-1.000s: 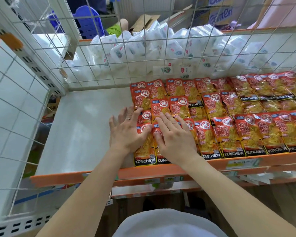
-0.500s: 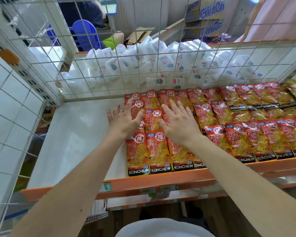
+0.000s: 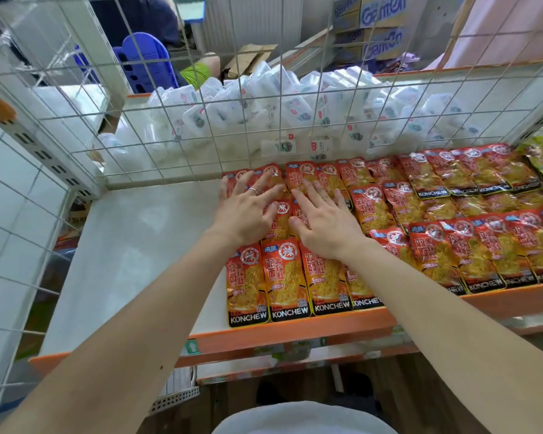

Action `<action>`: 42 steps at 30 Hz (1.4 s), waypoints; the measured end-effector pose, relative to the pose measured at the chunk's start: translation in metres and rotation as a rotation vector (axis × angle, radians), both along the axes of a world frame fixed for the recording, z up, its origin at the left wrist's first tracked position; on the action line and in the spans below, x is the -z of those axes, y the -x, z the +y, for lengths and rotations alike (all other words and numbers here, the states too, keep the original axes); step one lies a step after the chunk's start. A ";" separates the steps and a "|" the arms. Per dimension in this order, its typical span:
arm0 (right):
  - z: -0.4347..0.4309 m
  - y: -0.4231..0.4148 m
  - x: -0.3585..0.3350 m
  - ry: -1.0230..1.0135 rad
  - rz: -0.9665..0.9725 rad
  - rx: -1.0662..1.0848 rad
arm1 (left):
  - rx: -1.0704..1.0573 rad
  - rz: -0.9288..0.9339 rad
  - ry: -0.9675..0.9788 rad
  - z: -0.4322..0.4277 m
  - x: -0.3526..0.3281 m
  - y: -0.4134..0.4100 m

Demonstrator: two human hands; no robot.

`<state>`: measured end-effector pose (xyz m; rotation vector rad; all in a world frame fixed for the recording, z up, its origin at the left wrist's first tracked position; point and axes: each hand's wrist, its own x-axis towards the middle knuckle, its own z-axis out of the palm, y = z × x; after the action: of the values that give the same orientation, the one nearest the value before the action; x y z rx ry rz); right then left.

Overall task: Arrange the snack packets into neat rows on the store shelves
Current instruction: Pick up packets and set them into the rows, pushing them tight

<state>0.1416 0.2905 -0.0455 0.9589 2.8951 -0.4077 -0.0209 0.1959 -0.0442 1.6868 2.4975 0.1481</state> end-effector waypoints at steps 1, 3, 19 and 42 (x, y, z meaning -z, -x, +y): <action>0.002 0.003 0.000 -0.002 -0.016 -0.013 | -0.018 0.005 0.031 0.002 0.001 0.001; 0.005 0.006 -0.002 0.003 -0.047 -0.038 | -0.078 0.017 0.053 0.002 0.003 0.001; 0.000 -0.003 0.001 -0.018 -0.007 -0.006 | -0.118 -0.067 -0.098 -0.012 0.003 0.004; -0.018 -0.086 -0.018 -0.004 0.288 0.181 | -0.024 -0.088 -0.295 -0.024 -0.011 -0.079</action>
<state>0.2280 0.2724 -0.0278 1.2659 3.0679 -0.5987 0.0578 0.1717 -0.0335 1.7058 2.5302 0.6066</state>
